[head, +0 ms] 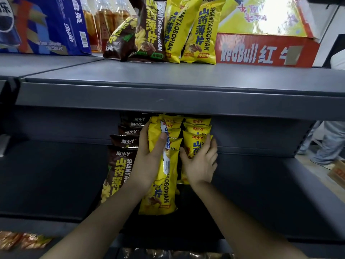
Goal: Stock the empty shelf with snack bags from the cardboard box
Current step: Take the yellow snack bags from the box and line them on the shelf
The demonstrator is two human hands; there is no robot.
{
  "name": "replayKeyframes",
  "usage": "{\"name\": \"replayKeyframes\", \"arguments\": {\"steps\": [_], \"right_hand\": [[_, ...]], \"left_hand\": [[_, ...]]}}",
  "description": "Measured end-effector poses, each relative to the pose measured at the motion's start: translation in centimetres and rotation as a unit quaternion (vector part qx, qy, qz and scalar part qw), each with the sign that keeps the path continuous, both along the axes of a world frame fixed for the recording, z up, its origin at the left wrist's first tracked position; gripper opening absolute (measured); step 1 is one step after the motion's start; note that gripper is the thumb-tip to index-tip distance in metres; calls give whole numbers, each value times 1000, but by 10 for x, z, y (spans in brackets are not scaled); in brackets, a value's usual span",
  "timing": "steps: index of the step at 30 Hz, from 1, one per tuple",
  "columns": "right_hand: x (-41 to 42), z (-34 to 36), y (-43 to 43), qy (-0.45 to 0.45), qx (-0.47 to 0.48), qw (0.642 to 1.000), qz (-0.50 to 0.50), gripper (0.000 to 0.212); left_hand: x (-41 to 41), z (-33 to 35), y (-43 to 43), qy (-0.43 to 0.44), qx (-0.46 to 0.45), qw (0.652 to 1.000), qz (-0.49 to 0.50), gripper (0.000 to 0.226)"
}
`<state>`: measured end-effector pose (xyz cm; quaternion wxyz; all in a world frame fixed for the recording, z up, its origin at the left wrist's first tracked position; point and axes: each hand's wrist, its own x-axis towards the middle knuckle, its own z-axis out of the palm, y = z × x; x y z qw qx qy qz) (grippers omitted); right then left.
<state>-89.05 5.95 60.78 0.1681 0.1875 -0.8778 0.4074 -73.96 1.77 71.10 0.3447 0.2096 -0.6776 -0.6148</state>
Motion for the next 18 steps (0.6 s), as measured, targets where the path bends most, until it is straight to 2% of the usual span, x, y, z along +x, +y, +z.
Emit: {"name": "replayKeyframes", "arguments": {"steps": [5, 11, 14, 18], "right_hand": [[5, -15, 19, -1, 52, 995, 83, 106], [3, -15, 15, -51, 78, 992, 90, 104], [3, -12, 24, -38, 90, 991, 93, 97], [1, -3, 49, 3, 68, 994, 91, 74]], "left_hand": [[-2, -5, 4, 5, 4, 1000, 2, 54], [-8, -8, 11, 7, -12, 999, -29, 52], [-12, -8, 21, 2, -34, 999, -43, 53], [-27, -13, 34, -3, -81, 997, -5, 61]]}}
